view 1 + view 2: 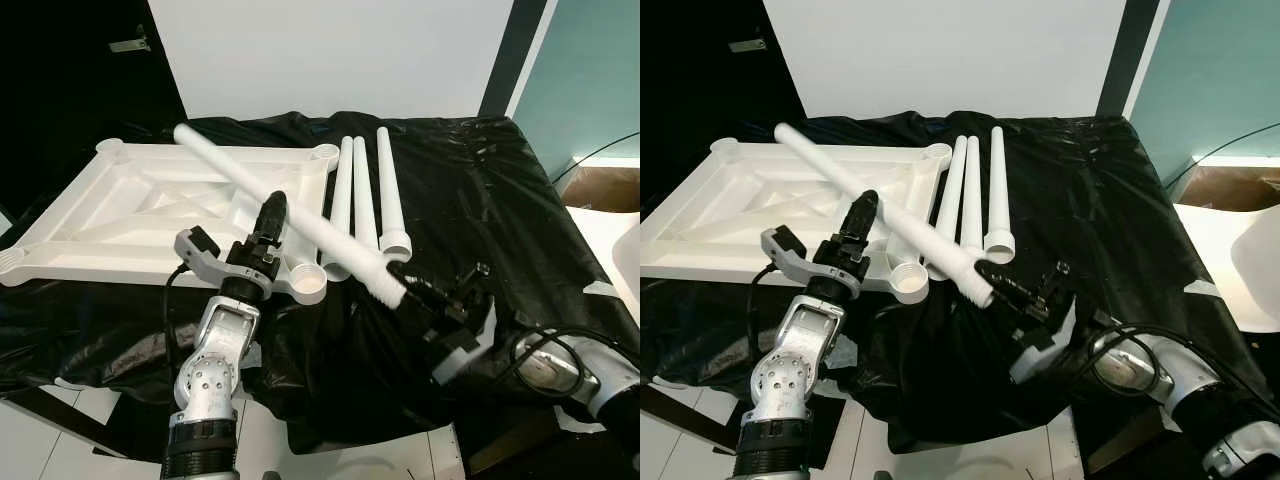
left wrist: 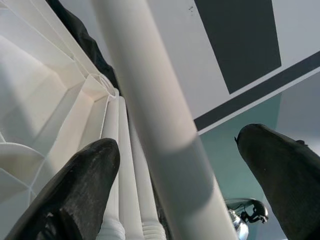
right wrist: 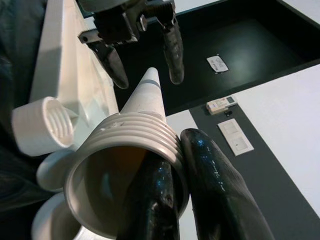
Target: Building children table
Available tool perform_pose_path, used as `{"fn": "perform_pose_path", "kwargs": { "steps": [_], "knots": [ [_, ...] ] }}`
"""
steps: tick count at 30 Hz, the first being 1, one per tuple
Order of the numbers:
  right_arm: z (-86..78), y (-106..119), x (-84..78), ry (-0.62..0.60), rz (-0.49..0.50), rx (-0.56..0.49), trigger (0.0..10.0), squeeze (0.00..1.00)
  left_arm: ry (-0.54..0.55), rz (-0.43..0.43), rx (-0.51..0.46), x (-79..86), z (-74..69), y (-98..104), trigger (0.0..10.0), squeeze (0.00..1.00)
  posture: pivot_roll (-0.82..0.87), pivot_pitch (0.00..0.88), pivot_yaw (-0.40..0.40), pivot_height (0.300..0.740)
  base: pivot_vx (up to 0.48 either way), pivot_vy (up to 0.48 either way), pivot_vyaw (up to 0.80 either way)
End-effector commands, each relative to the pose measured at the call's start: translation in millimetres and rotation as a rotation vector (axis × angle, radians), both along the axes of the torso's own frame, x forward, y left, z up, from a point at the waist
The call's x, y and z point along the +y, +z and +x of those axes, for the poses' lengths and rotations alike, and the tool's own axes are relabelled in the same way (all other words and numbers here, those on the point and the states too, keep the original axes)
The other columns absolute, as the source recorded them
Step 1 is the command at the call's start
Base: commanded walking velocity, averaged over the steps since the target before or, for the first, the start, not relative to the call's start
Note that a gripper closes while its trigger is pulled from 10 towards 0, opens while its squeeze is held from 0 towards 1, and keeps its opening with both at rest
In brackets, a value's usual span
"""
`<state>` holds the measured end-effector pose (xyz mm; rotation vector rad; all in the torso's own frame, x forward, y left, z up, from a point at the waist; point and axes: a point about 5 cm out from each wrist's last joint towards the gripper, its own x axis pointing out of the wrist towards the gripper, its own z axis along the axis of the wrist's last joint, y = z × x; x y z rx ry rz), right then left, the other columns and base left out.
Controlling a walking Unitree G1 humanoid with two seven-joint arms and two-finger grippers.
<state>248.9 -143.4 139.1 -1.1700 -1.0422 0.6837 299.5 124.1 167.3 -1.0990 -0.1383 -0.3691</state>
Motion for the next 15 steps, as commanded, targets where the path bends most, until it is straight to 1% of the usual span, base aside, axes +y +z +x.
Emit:
{"fn": "perform_pose_path", "kwargs": {
  "steps": [1,2,3,4,5,7,8,9,12,15],
  "knots": [
    [-2.7,1,0.3,0.028,-0.011,-0.006,10.0,0.0,-0.076,-0.013,-0.14,-2.1,-1.7,6,10.0,0.0,0.08,0.0,0.034,0.74,0.0,0.0,0.0],
    [-11.2,-8,-3.9,0.068,-0.057,-0.007,10.0,0.0,-0.093,-0.039,-0.147,0.1,-0.5,9,10.0,0.0,0.07,0.0,0.033,0.74,0.0,0.0,0.0],
    [-13.8,-13,-6.9,0.084,-0.094,-0.02,9.9,0.0,-0.095,-0.042,-0.148,0.7,0.0,9,10.0,0.0,0.07,0.0,0.033,0.74,0.0,0.0,0.0],
    [-13.8,-13,-6.9,0.084,-0.094,-0.02,9.9,0.0,-0.095,-0.042,-0.148,0.7,0.0,9,10.0,0.0,0.07,0.0,0.033,0.74,0.0,0.0,0.0],
    [-13.5,-16,-10.7,0.085,-0.119,-0.028,9.7,0.0,-0.098,-0.039,-0.149,0.6,1.0,8,10.0,0.0,0.07,0.0,0.035,0.74,0.0,0.0,0.0],
    [-13.5,-16,-10.7,0.085,-0.119,-0.028,9.7,0.0,-0.098,-0.039,-0.149,0.6,1.0,8,10.0,0.0,0.07,0.0,0.035,0.74,0.0,0.0,0.0],
    [-12.7,-18,-14.5,0.085,-0.136,-0.036,9.6,0.0,-0.099,-0.034,-0.15,-0.1,1.7,8,10.0,0.0,0.07,0.0,0.039,0.74,0.0,0.0,0.0],
    [-12.7,-18,-14.5,0.085,-0.136,-0.036,9.6,0.0,-0.099,-0.034,-0.15,-0.1,1.7,8,10.0,0.0,0.07,0.0,0.039,0.74,0.0,0.0,0.0],
    [-18.5,-21,-21.9,0.117,-0.142,-0.053,10.0,0.0,-0.124,-0.041,-0.168,-4.1,2.8,10,10.0,0.0,0.07,0.0,0.039,0.74,0.0,0.0,0.0],
    [-19.7,-21,-22.5,0.123,-0.134,-0.064,10.0,0.0,-0.128,-0.038,-0.174,-5.2,3.0,11,10.0,0.0,0.08,0.0,0.039,0.74,0.0,0.0,0.0]
  ]
}}
